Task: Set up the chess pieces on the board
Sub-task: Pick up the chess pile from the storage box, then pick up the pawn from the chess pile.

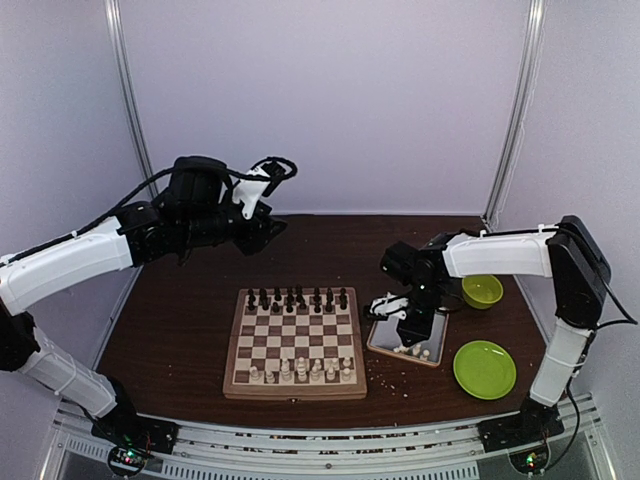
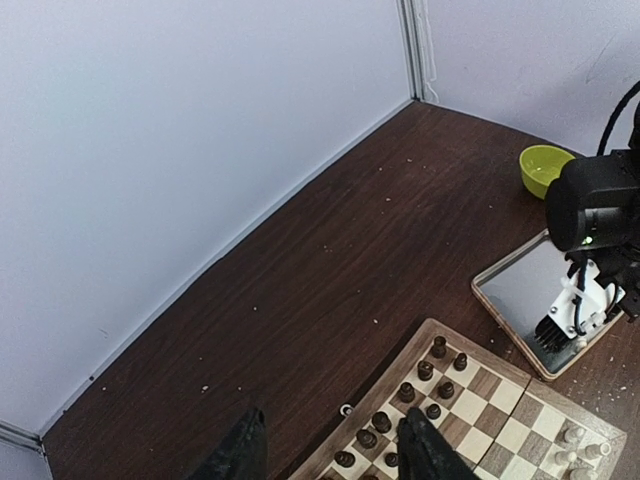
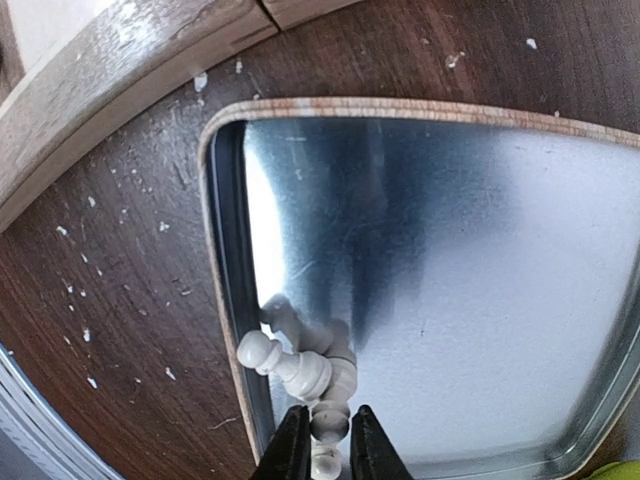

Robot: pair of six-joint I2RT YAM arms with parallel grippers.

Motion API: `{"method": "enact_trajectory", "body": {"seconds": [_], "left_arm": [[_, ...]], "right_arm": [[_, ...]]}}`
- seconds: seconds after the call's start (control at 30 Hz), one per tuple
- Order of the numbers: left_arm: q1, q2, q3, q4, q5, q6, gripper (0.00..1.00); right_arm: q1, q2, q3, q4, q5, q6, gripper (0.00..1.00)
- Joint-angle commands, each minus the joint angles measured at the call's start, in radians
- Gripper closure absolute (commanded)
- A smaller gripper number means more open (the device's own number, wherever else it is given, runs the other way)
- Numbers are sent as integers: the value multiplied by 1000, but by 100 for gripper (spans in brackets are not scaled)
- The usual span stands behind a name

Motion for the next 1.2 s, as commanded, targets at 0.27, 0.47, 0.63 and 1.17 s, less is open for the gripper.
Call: {"method": "enact_trajectory", "body": {"seconds": [0.27,0.47,0.63,1.17], "left_arm": [[-8,18,44,4,9,-4,54],[-11,20,46,1,10,-2,54],[-13,26,50,-4,12,0,55],[-57,-38,-163,273,-9,-32,57]], "right_arm": [[-35,14,53,11,39,10,97],[-48,-10,68,8,99,8,98],[-63,-12,102,-49,-76,4,98],[-65,-48,294,-136,-130,54,97]]}}
